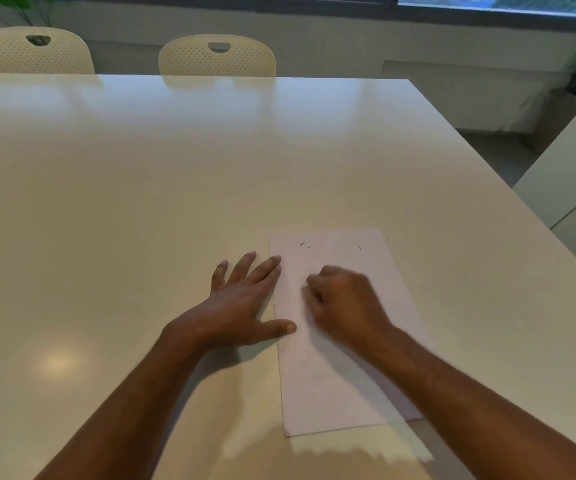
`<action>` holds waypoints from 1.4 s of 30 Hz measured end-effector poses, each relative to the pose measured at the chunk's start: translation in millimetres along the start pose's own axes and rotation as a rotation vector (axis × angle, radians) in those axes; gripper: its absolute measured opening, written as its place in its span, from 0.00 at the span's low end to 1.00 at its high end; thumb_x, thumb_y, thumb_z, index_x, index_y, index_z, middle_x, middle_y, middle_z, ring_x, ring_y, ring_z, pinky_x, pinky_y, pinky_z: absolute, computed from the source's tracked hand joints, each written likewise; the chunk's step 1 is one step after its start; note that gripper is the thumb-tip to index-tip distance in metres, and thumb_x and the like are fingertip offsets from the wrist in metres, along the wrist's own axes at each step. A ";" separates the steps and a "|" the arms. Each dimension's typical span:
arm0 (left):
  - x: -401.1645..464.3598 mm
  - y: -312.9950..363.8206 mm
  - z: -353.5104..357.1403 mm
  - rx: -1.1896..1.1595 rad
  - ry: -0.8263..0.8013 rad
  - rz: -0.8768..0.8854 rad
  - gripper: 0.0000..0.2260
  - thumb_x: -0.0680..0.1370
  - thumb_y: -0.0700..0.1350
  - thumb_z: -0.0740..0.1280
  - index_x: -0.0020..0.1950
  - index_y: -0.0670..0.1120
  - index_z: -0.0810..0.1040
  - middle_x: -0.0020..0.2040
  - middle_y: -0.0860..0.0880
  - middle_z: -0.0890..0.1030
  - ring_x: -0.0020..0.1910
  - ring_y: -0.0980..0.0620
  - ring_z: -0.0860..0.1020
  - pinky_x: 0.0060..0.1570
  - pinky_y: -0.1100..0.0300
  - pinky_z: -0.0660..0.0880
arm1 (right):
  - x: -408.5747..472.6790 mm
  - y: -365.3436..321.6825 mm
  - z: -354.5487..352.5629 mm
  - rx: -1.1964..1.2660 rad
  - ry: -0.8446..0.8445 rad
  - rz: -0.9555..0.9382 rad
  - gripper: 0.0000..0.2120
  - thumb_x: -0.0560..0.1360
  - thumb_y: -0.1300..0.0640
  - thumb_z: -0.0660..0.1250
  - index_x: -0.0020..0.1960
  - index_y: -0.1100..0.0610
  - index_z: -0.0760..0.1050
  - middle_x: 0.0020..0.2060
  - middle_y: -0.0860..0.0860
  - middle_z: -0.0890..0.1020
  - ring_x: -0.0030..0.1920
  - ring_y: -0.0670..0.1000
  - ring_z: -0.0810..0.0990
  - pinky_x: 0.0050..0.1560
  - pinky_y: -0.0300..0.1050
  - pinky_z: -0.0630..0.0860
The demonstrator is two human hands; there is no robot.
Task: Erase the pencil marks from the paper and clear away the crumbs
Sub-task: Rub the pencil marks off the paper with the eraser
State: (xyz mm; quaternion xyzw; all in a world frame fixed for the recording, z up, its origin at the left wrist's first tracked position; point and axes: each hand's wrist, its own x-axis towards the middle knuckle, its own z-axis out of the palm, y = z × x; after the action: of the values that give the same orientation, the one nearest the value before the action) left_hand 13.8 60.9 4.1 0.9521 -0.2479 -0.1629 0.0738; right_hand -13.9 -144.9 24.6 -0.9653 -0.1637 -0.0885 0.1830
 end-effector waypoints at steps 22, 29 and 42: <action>0.7 0.4 -1.2 0.011 -0.020 0.006 0.48 0.73 0.76 0.53 0.81 0.50 0.37 0.80 0.57 0.32 0.77 0.51 0.28 0.75 0.41 0.32 | 4.5 -9.9 -5.5 -0.066 -0.086 -0.095 0.15 0.78 0.51 0.60 0.40 0.55 0.82 0.32 0.48 0.76 0.31 0.51 0.76 0.33 0.46 0.74; -0.7 1.0 -2.4 0.003 -0.034 0.006 0.50 0.70 0.78 0.49 0.81 0.51 0.37 0.80 0.57 0.32 0.77 0.51 0.28 0.75 0.41 0.32 | 0.1 -23.5 -4.2 -0.040 -0.140 -0.149 0.10 0.77 0.53 0.64 0.42 0.55 0.82 0.33 0.48 0.77 0.31 0.49 0.76 0.34 0.47 0.76; -0.6 0.4 -0.5 0.009 -0.012 0.009 0.47 0.74 0.75 0.53 0.81 0.51 0.37 0.80 0.58 0.32 0.77 0.51 0.27 0.74 0.42 0.31 | 26.6 1.6 -10.3 -0.116 -0.011 -0.046 0.12 0.79 0.54 0.63 0.43 0.56 0.84 0.33 0.50 0.79 0.32 0.52 0.78 0.35 0.45 0.76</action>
State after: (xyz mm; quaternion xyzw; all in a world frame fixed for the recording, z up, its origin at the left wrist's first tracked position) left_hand 13.3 60.9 4.8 0.9504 -0.2531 -0.1672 0.0689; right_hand 10.3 -142.8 39.7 -0.9708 -0.1814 -0.0969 0.1238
